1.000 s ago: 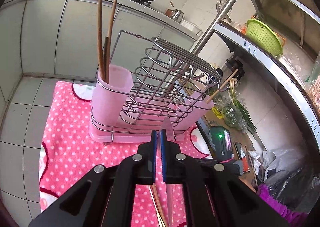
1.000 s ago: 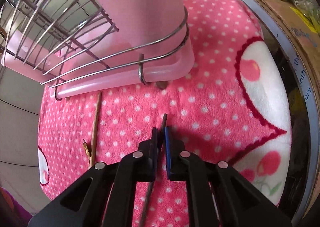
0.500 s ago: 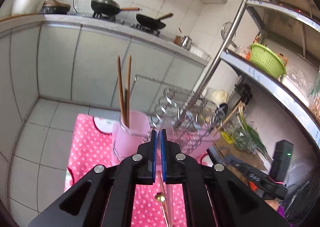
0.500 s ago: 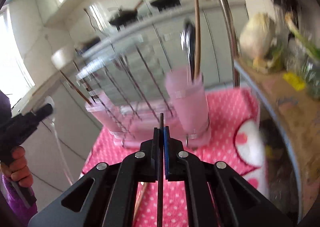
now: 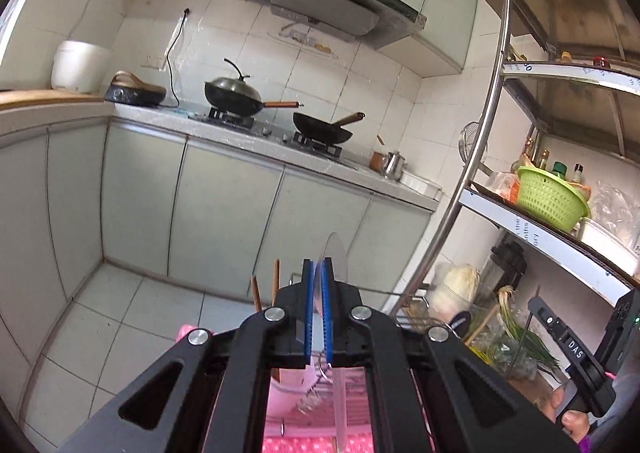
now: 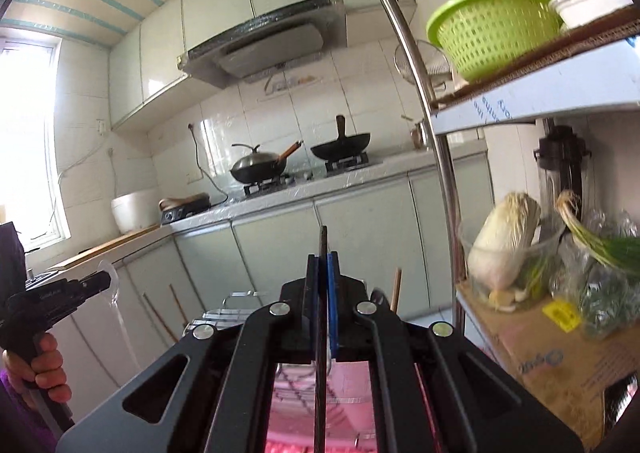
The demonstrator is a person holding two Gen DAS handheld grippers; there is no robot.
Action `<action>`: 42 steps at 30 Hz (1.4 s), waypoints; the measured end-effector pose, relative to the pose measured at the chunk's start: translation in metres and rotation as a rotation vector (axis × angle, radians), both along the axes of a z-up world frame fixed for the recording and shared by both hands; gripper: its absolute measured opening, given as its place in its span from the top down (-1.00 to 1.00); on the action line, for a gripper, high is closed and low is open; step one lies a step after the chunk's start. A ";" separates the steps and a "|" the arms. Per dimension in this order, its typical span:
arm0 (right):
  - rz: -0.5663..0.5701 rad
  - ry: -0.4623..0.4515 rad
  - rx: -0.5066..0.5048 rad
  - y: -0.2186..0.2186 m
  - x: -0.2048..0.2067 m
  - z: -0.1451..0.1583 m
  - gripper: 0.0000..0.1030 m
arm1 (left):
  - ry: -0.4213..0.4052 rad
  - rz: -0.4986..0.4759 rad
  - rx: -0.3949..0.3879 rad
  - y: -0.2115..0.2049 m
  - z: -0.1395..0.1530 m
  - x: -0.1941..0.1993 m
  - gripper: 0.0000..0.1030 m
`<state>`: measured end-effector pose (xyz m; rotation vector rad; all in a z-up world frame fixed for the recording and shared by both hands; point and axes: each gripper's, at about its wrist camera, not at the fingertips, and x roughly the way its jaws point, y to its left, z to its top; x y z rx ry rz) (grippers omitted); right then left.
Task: Organize utensils
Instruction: 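Insert the clear spoon with the left gripper while the right gripper inserts the dark stick into the pink cup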
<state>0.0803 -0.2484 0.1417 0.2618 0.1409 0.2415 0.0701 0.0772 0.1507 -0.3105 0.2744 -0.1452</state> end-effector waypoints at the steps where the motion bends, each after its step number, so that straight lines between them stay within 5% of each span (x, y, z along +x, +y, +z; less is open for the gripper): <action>1: -0.010 -0.019 -0.007 0.001 0.005 0.001 0.91 | -0.012 0.013 0.015 -0.003 0.001 0.004 0.94; 11: -0.072 -0.105 -0.068 0.009 0.054 -0.007 0.91 | -0.114 0.110 0.110 -0.020 0.003 0.040 0.94; 20: -0.081 -0.104 -0.103 0.019 0.070 -0.032 0.91 | -0.194 0.174 0.193 -0.028 -0.025 0.053 0.93; 34: -0.051 0.012 -0.106 0.020 0.044 -0.060 0.91 | -0.114 0.108 0.160 -0.026 -0.067 0.032 0.93; 42: -0.043 0.116 -0.091 0.013 0.040 -0.080 0.91 | 0.018 0.085 0.069 -0.014 -0.097 0.033 0.93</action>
